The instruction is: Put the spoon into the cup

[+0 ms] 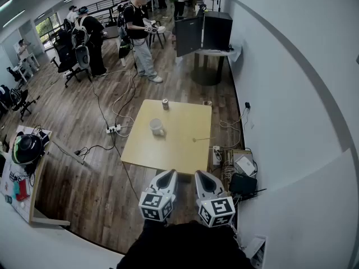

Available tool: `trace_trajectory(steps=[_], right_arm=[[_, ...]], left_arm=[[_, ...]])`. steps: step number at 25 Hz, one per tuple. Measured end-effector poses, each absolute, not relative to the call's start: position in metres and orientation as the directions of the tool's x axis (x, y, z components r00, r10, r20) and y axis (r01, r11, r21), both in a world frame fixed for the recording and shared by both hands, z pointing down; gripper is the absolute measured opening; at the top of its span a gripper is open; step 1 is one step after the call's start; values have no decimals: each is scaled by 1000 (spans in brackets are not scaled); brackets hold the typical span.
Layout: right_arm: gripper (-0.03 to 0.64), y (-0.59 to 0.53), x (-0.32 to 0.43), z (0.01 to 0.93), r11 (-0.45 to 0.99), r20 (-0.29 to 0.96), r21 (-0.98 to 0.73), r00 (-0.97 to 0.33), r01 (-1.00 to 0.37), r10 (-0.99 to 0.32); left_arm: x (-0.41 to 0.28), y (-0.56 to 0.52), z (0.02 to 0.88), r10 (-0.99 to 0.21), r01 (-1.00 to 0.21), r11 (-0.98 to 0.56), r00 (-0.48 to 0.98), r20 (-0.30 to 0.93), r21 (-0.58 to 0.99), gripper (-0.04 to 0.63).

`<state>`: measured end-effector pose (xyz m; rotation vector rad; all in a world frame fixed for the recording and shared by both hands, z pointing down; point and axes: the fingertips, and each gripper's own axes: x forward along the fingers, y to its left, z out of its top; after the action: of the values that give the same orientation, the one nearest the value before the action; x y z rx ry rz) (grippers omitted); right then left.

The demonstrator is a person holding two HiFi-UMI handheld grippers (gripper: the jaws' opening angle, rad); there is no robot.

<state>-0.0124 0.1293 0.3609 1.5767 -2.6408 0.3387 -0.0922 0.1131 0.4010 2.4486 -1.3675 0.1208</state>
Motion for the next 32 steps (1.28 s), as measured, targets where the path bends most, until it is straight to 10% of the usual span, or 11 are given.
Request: trace_trajectory(steps=[32], right_arm=[[20,118,59,414,459,231,-262,-517,-849,-824]], left_arm=[[-22,103,446,-802,-855,-440,512,309,273,34]])
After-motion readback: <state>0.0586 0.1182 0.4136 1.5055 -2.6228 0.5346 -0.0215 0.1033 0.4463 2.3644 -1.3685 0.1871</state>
